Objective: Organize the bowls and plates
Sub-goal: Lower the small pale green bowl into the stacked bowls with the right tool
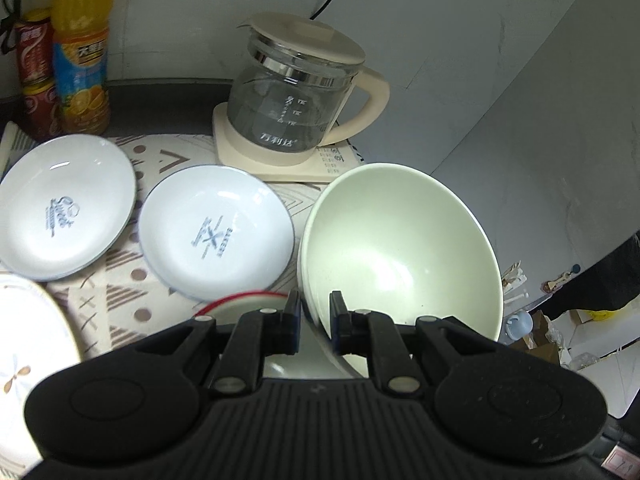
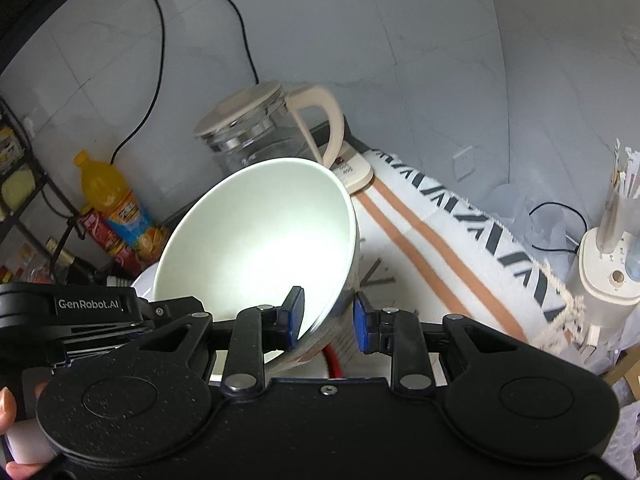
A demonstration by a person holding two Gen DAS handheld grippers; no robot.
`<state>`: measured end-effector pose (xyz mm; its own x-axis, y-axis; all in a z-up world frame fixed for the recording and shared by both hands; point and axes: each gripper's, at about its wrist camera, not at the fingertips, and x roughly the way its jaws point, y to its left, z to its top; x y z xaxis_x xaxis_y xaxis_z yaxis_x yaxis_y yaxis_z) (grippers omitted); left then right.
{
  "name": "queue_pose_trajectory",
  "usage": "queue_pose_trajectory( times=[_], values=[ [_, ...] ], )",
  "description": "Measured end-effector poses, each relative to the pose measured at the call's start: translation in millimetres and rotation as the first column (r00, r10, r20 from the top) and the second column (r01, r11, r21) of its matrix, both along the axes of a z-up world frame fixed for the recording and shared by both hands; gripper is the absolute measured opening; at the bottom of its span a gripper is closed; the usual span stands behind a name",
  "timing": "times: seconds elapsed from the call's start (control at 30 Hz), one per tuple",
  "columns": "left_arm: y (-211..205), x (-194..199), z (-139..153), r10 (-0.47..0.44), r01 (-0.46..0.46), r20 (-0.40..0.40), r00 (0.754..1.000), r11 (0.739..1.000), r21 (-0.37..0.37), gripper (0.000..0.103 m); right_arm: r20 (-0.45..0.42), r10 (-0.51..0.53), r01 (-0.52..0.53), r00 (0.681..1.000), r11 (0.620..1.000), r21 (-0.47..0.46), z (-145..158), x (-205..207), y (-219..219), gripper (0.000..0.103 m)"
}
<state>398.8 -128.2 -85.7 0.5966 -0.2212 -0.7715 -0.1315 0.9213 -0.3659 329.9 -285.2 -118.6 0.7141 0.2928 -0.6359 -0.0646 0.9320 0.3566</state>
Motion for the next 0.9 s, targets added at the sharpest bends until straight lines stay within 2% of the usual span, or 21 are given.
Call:
queue_pose_trajectory(
  times=[0.27,0.53,0.9],
  values=[
    [14.8,-33.7,-3.5,0.014,-0.014,-0.006,1.0,1.0,-0.001,0.012,-0.002,0.023,-0.023,1.0,1.0,-0.012,-5.5,-27.6,16.1,0.026],
    [26.5,-57.8,-14.1,0.028,-0.028,-0.037,0.999,1.0,0.0,0.012,-0.057,0.048,-0.049,0.997,0.999,-0.009,-22.1,-42.2,27.6,0.026],
    [37.7,-66.3,-37.0,0.049,-0.049,-0.104,0.993,0.999,0.0,0.013,-0.108,0.067,-0.07,0.992,0.997,-0.028,-41.2,-41.3,40.4,0.028]
  ],
)
